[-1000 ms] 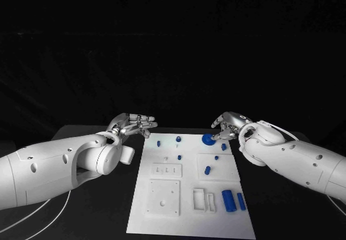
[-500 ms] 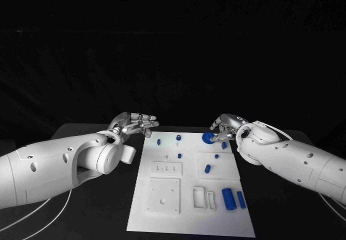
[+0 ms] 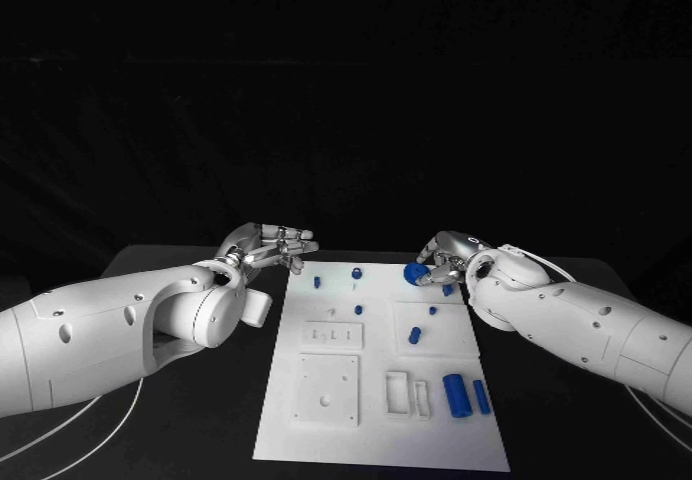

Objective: Assemble the parts on the task board

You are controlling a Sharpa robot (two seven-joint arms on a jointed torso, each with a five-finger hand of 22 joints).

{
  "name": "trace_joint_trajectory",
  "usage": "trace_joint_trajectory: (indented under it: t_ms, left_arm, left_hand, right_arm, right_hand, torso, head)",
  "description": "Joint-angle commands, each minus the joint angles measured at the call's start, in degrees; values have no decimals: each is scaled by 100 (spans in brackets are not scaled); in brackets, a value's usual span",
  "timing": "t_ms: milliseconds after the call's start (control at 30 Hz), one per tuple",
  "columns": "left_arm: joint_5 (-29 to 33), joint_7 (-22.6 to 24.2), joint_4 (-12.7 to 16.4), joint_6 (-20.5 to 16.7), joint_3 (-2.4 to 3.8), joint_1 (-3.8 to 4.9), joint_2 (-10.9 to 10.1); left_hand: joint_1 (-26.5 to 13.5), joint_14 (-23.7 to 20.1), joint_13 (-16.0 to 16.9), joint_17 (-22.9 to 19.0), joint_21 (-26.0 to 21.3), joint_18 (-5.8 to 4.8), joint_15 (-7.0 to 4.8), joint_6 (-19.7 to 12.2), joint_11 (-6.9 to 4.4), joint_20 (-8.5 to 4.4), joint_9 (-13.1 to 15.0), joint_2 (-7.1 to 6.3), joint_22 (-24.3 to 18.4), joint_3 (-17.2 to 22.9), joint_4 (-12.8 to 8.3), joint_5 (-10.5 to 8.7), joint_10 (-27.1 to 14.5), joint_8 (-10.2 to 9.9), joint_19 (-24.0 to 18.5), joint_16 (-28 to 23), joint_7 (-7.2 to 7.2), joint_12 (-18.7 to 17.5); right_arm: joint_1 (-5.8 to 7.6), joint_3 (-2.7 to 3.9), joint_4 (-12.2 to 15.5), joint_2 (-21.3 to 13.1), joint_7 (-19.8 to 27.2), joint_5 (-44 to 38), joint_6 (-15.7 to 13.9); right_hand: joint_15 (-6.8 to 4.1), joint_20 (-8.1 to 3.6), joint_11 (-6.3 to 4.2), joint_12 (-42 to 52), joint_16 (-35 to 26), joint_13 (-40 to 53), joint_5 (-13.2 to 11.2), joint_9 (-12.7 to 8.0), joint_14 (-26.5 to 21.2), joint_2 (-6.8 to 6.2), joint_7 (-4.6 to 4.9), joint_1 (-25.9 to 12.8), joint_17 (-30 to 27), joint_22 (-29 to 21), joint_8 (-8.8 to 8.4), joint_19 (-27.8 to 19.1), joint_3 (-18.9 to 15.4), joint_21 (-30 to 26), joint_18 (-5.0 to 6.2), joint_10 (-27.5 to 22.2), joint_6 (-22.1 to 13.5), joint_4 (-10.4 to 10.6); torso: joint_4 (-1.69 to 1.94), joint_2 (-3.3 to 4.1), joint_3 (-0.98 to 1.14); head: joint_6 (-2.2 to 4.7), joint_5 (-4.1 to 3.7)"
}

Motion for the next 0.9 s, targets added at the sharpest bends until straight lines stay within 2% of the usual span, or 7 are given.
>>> trace_joint_trajectory:
  t_ms: [33,167,333,433,600,733,900]
  left_arm:
    - [-13,16,21,91,4,9,8]
    - [-17,11,23,90,4,9,5]
    - [-19,7,19,92,4,9,12]
    - [-19,4,14,96,4,9,17]
    - [-20,-4,11,103,4,9,17]
    - [-22,-14,11,115,4,9,18]
    - [-28,-32,8,130,4,9,21]
  left_hand:
    - [-14,23,9,-6,60,93,-10,-53,-8,4,1,11,-35,5,-38,-32,-38,-8,-51,6,1,-15]
    - [-10,21,9,-6,77,93,-8,-56,-7,4,1,9,-56,0,-46,-48,-41,-8,-57,5,1,-15]
    - [-10,21,9,-6,77,93,-8,-56,-7,4,1,9,-56,0,-46,-48,-41,-8,-57,5,1,-15]
    - [-10,21,9,-6,77,93,-8,-56,-7,4,1,9,-56,0,-46,-48,-41,-8,-57,5,1,-15]
    - [-9,21,9,-6,78,93,-8,-56,-7,4,1,9,-57,0,-47,-48,-41,-8,-57,5,1,-15]
    - [-2,20,10,-6,91,94,-8,-55,-7,4,2,12,-72,-4,-56,-53,-42,-6,-60,4,0,-14]
    - [-2,20,10,-6,91,94,-8,-55,-7,4,2,12,-72,-4,-56,-53,-42,-6,-60,4,0,-14]
  right_arm:
    - [-12,2,-69,20,59,33,70]
    - [-16,1,-125,39,71,88,69]
    - [-18,2,-161,66,98,150,108]
    - [-18,2,-171,78,117,186,154]
    - [-18,2,-181,88,138,228,239]
    - [-18,2,-186,94,150,264,322]
    - [-18,2,-193,100,158,306,442]
  right_hand:
    - [0,42,12,1,38,7,28,-10,46,48,-3,-42,2,306,-32,311,50,7,45,41,-5,1]
    - [-2,40,9,19,42,23,75,-15,47,62,-6,-73,2,316,-31,316,67,17,43,60,7,21]
    - [-8,35,-1,45,55,47,112,-22,49,101,-18,-115,5,334,-28,319,111,38,40,86,73,40]
    - [-17,25,-16,87,73,90,55,-58,50,115,-36,-152,10,354,-34,319,237,51,29,118,146,12]
    - [-29,11,-34,121,96,131,-9,-112,51,125,-60,-261,15,375,-37,322,444,69,11,152,261,33]
    - [-31,9,-35,162,107,165,7,-127,53,115,-68,-306,21,385,-33,324,434,86,4,179,296,71]
    - [-32,5,-36,177,133,192,149,-165,54,100,-71,-325,31,398,-33,325,309,103,-4,193,302,160]
  torso:
    - [12,10,-5]
    - [0,11,1]
    - [7,9,-1]
    - [12,9,2]
    - [1,10,6]
    - [-1,10,5]
    - [4,13,9]
  head:
    - [-4,-10]
    - [-18,-3]
    - [-23,3]
    - [-21,2]
    - [-31,9]
    - [-34,8]
    - [-38,11]
